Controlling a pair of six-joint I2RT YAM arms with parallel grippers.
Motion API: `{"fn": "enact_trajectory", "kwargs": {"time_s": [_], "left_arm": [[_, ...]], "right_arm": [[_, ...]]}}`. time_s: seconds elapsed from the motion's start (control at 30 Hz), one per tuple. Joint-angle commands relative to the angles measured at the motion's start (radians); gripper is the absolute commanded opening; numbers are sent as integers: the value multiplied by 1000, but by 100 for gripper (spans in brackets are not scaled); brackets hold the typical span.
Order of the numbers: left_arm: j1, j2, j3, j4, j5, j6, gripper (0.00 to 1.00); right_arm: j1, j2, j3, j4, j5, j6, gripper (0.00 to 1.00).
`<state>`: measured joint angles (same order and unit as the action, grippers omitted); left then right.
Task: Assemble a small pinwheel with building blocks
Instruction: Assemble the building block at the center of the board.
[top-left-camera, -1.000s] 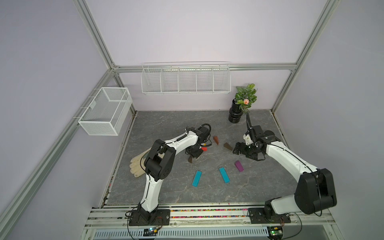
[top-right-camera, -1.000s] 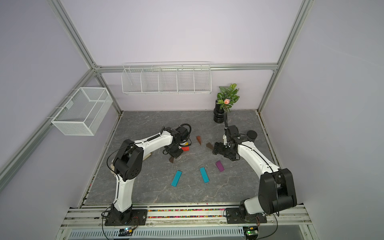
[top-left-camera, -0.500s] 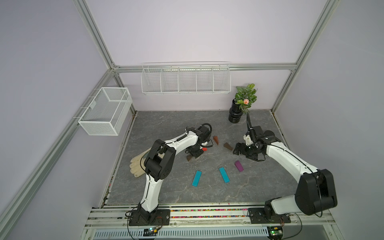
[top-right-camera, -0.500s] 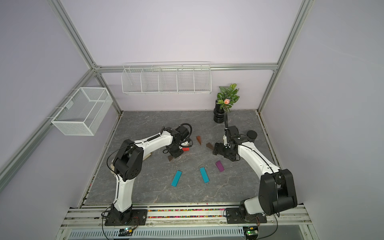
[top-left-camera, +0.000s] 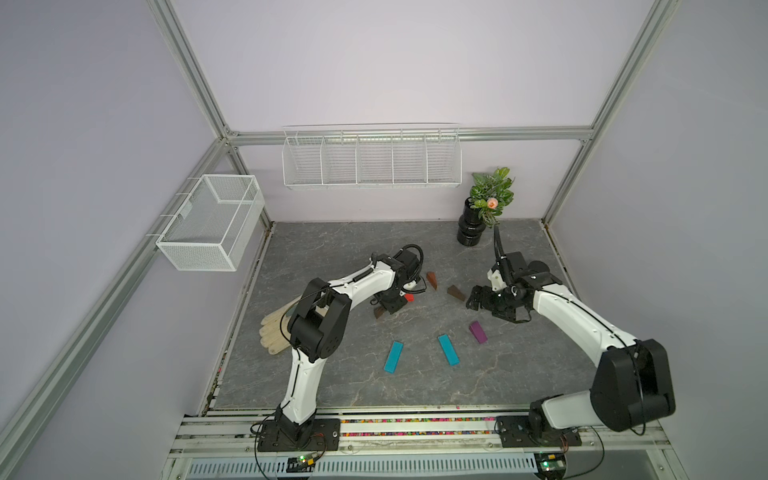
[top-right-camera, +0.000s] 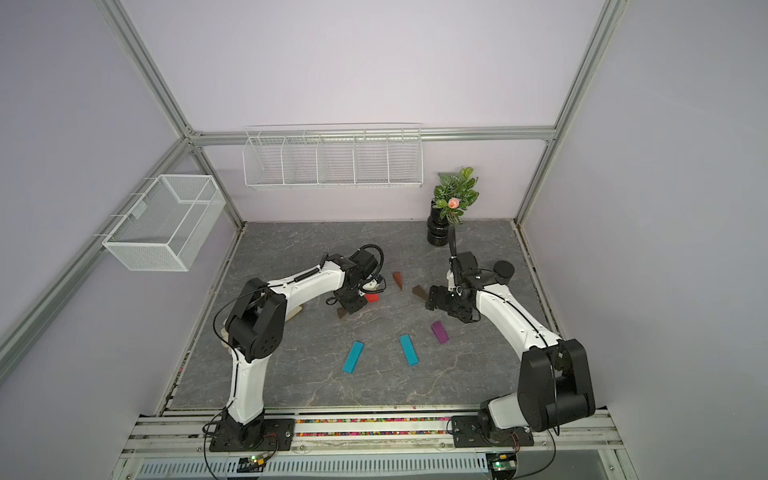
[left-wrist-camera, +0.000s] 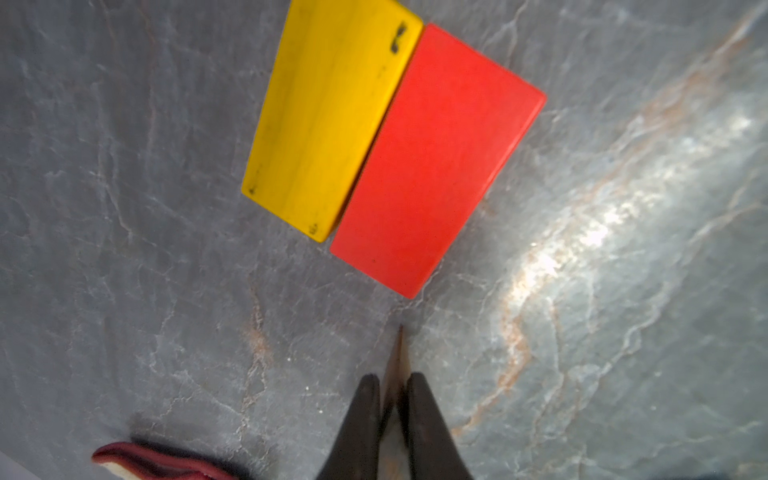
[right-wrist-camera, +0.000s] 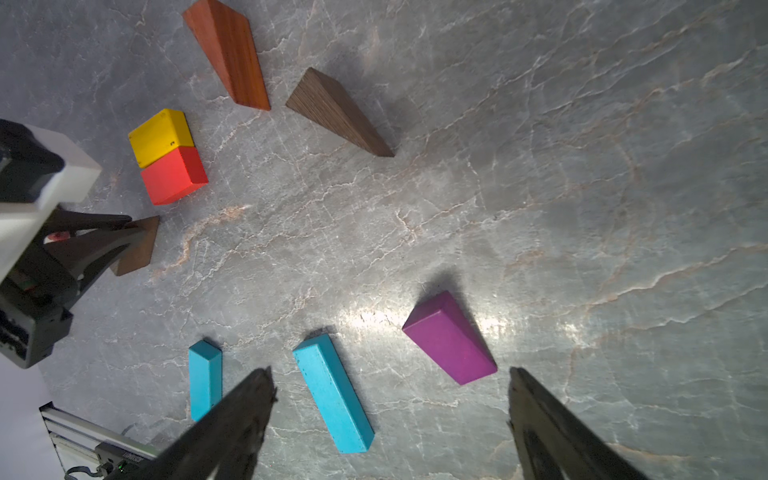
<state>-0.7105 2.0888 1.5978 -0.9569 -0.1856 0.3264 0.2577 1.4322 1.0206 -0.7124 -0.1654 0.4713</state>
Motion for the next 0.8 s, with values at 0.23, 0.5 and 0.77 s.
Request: {"fn": "enact_trajectory", "kwargs": {"time_s": [0.23,0.5,0.77], "left_arm": [[8,-7,19,8,27,1,40],[54,-125,19,17,106,-97,52],[87,-406,-163,152,178,-389,59]], "right_arm": [[-3,-18,-3,-8,6,-1,91],[43,92,183,-67,73,-99,92],[159,408,524,-128,182,-228,90]]}}
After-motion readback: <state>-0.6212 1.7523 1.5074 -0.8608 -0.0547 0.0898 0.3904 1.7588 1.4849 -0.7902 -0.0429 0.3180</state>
